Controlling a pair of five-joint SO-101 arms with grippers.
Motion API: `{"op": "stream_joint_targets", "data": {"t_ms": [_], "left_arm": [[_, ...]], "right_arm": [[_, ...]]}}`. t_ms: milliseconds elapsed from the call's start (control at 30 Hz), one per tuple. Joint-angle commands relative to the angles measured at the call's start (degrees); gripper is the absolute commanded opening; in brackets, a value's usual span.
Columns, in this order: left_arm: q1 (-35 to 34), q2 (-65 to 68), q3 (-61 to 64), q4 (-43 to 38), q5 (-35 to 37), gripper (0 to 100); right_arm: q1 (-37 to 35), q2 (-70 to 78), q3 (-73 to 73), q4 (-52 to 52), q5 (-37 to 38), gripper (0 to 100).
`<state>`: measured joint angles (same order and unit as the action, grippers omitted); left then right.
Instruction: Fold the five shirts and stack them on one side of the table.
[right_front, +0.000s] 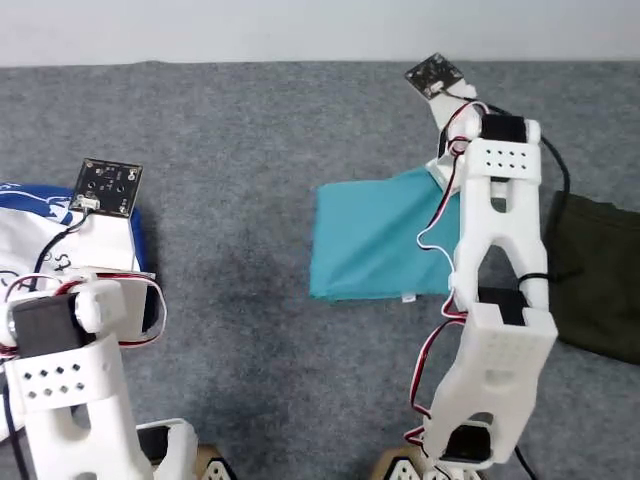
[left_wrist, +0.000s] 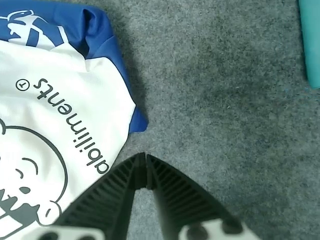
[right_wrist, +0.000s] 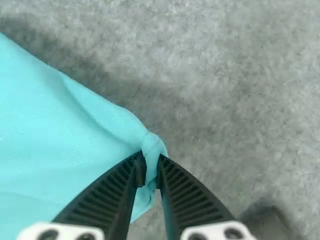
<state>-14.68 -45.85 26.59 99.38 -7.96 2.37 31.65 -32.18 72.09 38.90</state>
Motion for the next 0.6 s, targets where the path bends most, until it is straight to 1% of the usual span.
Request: {"op": "stream_joint_targets", "data": {"t_ms": [0, 133, 300, 433, 567], "left_arm": [[0.3, 0.3, -0.5, 0.7, -0.7, 1], [0.3, 0.3, -0.6, 0.7, -0.7, 1], [0.3, 0.3, -0.6, 0.7, -0.7, 1], [0.3, 0.3, -0.5, 0.7, -0.7, 1], [0.3, 0.3, -0.5, 0.6, -0.7, 1]], "right_arm": [[0.8, 0.8, -4.7, -1.2, 0.9, 1.4], [0.7, 1.6, -5.2, 0.7, 0.9, 2.8], [0.5, 0.7, -7.6, 8.1, 0.1, 19.1], [-0.5, -1.1, -12.5, 13.2, -3.0, 19.9], [-4.3, -3.3, -14.8, 19.9, -3.6, 19.5]]}}
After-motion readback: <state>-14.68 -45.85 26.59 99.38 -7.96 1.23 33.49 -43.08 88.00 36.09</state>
